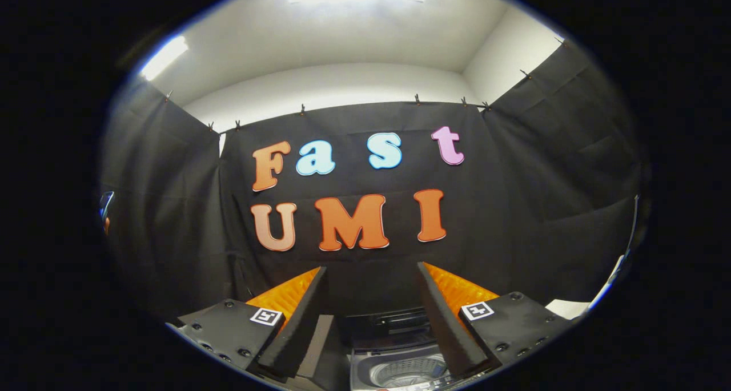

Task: Put the clothes into the washing machine and then close the washing machine lid.

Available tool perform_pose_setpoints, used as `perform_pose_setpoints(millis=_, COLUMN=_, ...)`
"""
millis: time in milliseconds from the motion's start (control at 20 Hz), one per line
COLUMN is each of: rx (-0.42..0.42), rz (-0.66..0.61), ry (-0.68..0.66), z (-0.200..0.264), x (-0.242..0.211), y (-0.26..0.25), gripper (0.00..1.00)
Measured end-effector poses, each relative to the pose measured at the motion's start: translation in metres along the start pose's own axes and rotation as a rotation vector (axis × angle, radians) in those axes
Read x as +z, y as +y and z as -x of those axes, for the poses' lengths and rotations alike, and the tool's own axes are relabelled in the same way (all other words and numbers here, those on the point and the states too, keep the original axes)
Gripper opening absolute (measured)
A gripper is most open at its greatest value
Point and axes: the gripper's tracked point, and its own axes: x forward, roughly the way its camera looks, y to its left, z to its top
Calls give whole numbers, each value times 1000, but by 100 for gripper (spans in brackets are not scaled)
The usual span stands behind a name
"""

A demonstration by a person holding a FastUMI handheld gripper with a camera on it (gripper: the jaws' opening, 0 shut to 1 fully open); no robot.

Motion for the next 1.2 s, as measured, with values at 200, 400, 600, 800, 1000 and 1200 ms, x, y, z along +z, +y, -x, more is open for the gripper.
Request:
perform_pose_setpoints(millis=200, rx=80, rz=-7, ry=13, z=-20, x=-4, y=58, gripper=98)
perform_pose_setpoints(millis=400, rx=198, rz=-17, ry=67, z=-40, x=-28, y=130, gripper=98)
perform_pose_setpoints(millis=600, rx=278, rz=-18, ry=124, z=-63, x=-62, y=192, gripper=98)
perform_pose_setpoints(millis=800, rx=325, rz=-36, ry=194, z=-80, x=-98, y=239, gripper=98)
perform_pose_setpoints(millis=1000, rx=341, rz=6, ry=240, z=-91, x=-130, y=265, gripper=98)
perform_pose_setpoints(millis=1200, rx=305, rz=26, ry=356, z=-101, x=-182, y=270, gripper=98)
